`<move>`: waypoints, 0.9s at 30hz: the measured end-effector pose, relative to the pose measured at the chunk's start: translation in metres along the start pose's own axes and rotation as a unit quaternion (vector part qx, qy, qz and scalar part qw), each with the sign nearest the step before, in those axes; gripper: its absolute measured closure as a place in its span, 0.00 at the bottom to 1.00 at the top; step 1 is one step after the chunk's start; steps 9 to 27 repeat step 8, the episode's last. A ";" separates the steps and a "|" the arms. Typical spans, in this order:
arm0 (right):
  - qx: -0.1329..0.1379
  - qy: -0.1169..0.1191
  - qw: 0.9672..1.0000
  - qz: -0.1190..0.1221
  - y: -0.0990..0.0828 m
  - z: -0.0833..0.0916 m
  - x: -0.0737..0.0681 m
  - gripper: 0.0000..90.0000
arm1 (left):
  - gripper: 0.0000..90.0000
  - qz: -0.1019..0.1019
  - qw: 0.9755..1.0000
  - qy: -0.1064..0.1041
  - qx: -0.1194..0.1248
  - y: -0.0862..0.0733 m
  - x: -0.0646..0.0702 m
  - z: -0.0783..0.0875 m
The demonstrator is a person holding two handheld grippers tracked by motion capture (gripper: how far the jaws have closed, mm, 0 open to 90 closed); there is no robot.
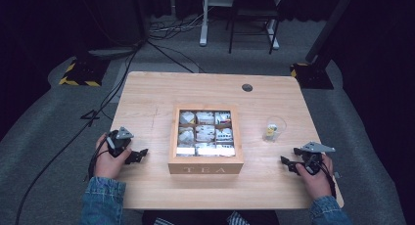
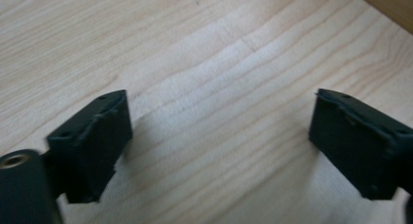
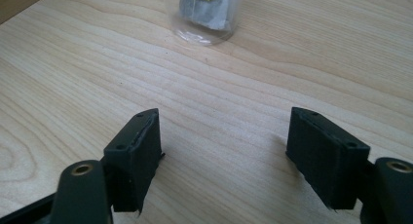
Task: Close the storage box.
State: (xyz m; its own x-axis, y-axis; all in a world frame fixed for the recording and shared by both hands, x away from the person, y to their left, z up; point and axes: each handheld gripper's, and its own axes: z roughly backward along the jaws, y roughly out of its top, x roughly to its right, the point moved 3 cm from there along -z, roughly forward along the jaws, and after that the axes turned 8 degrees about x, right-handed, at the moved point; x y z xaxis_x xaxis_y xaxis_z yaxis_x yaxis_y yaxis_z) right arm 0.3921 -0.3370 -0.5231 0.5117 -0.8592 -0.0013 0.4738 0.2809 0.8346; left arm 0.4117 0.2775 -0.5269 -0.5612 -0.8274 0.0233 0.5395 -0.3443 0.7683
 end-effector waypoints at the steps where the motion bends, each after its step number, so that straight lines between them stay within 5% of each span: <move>1: 0.000 0.000 1.000 0.000 0.000 0.000 0.000 0.32 | 0.07 0.001 1.000 0.000 0.000 0.000 0.000 0.000; 27: 0.000 0.000 1.000 0.000 0.000 0.000 0.000 0.32 | 0.06 0.004 1.000 0.008 0.000 0.000 0.001 0.001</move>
